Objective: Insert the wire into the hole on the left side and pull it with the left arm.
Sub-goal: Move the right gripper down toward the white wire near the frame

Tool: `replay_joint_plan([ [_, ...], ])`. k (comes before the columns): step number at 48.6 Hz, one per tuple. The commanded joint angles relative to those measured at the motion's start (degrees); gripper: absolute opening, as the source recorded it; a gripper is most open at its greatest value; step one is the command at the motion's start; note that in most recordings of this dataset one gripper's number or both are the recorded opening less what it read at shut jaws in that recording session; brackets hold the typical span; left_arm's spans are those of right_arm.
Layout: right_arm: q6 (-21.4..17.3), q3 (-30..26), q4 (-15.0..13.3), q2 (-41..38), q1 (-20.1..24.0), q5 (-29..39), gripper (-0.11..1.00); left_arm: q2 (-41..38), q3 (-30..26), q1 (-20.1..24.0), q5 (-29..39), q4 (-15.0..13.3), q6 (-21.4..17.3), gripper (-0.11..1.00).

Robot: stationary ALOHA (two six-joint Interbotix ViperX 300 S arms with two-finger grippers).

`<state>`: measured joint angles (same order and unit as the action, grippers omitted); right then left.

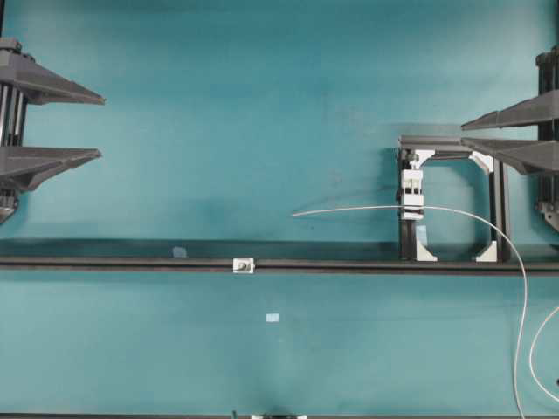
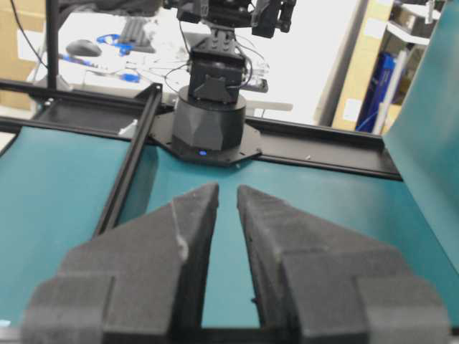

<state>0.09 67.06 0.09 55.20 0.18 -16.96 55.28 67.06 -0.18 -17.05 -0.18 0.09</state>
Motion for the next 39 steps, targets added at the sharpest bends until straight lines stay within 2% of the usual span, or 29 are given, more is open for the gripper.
replay_joint_plan([
  [1,-0.35,0.09,0.09,-0.97,-0.62,-0.18,0.24,-0.88,-0.26,0.35,-1.14,-2.11,0.09,0.24],
  [3,-0.70,0.09,0.09,-1.93,-0.62,-0.09,0.22,-1.23,-0.44,0.35,-1.14,-2.11,0.26,0.22],
  [6,-1.67,-0.18,0.18,-3.69,-0.70,0.26,0.09,-2.29,-0.79,0.35,-1.23,-2.11,0.26,0.09],
  [10,-3.69,-0.97,0.70,-5.98,-0.79,0.62,-0.02,-4.66,-1.41,0.35,-1.49,-2.11,0.18,-0.03],
  [14,-5.36,-1.76,0.70,-8.17,-0.88,0.79,-0.04,-8.44,-2.46,0.35,-2.20,-2.11,0.09,-0.09],
  [17,-6.06,-2.20,0.70,-9.49,-0.97,0.79,-0.03,-10.90,-2.99,0.44,-2.81,-2.11,0.09,-0.08],
  [21,-6.42,-2.55,0.79,-11.07,-0.97,0.53,0.07,-13.89,-3.16,0.70,-4.22,-2.11,0.00,-0.01],
  [25,-6.77,-2.64,0.79,-12.57,-0.97,0.35,0.24,-16.08,-2.55,1.14,-6.15,-2.11,0.09,0.11],
  [30,-7.73,-2.81,0.79,-15.03,-0.97,-0.35,0.56,-18.37,-1.41,1.76,-8.96,-2.11,0.09,0.36],
  [31,-7.91,-2.81,0.79,-15.56,-0.97,-0.53,0.59,-18.72,-1.14,1.85,-9.76,-2.11,0.18,0.42],
  [35,-8.26,-3.25,0.79,-17.84,-0.97,-0.70,0.59,-20.48,-0.35,2.02,-13.27,-2.20,0.18,0.66],
  [36,-8.35,-3.43,0.79,-18.46,-0.97,-0.70,0.59,-20.92,-0.18,2.02,-13.97,-2.11,0.18,0.69],
  [39,-8.44,-3.96,0.79,-20.30,-0.97,-0.70,0.59,-22.06,0.26,2.02,-15.56,-2.11,0.18,0.68],
])
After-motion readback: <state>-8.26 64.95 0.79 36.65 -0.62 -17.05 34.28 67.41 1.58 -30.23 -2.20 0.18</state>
